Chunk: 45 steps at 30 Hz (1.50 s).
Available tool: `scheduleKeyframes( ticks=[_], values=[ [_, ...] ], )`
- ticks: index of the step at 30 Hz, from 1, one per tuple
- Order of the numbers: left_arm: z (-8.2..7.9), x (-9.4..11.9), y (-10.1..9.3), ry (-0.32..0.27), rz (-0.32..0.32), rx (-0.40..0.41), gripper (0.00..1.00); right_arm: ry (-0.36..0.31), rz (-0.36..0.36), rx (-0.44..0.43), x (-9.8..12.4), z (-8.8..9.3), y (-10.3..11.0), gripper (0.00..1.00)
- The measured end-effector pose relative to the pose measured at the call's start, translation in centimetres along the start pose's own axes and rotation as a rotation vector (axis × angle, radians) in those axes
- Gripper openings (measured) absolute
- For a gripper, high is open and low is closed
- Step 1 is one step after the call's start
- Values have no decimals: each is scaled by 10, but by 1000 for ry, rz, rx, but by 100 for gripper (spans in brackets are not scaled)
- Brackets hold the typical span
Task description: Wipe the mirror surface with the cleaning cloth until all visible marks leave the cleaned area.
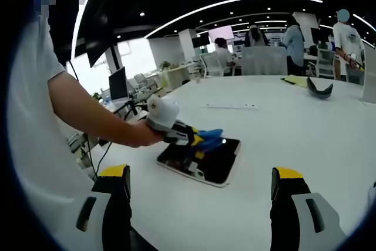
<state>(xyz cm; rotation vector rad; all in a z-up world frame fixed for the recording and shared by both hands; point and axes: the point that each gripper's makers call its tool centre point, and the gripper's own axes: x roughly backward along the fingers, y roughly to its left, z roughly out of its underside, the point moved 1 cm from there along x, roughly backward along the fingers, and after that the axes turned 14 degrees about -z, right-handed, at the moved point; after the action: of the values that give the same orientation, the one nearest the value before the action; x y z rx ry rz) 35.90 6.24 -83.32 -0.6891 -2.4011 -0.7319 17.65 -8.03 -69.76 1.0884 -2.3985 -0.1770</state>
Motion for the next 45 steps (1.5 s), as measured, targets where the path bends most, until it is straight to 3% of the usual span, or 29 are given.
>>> scheduleKeyframes(
  ticks=[45],
  values=[
    [-31,-14,-38,-24,73,-59,6,-11,38,-20,13,2,-9,100]
  ],
)
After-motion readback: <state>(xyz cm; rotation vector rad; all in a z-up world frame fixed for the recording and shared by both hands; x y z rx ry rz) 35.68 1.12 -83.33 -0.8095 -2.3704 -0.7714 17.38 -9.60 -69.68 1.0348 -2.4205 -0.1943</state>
